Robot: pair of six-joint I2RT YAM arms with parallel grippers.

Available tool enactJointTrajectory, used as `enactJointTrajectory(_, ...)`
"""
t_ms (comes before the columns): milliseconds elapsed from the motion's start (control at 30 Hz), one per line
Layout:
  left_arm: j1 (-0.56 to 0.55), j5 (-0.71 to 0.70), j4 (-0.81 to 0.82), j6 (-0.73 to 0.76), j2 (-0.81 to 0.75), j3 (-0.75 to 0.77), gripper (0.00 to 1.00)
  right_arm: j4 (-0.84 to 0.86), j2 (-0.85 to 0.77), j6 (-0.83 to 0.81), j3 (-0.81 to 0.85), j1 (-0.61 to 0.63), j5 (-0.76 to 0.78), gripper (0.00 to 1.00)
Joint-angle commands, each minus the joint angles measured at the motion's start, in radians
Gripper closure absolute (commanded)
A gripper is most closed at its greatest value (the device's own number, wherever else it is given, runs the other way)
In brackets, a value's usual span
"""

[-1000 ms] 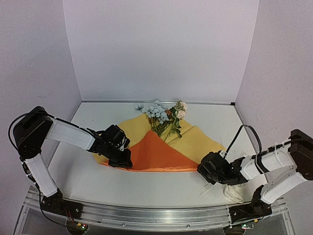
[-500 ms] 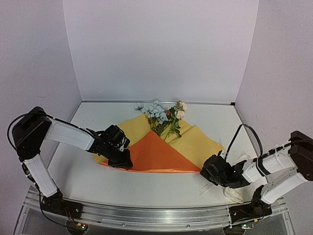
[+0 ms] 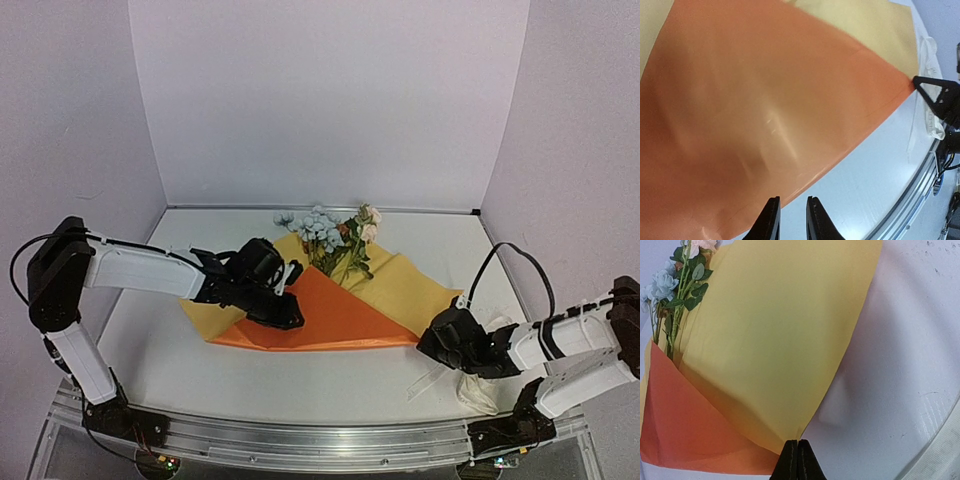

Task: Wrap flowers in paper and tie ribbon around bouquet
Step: Pick up the one-fourth-folded wrapping paper from the center of the board.

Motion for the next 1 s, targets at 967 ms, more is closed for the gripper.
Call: enactJointTrajectory(967, -0.206, -0.014, 0.094, 0.38, 0.472, 0.424, 0.91, -0.251, -0.305, -0.224, -0.039, -0.018, -0.092, 1.0)
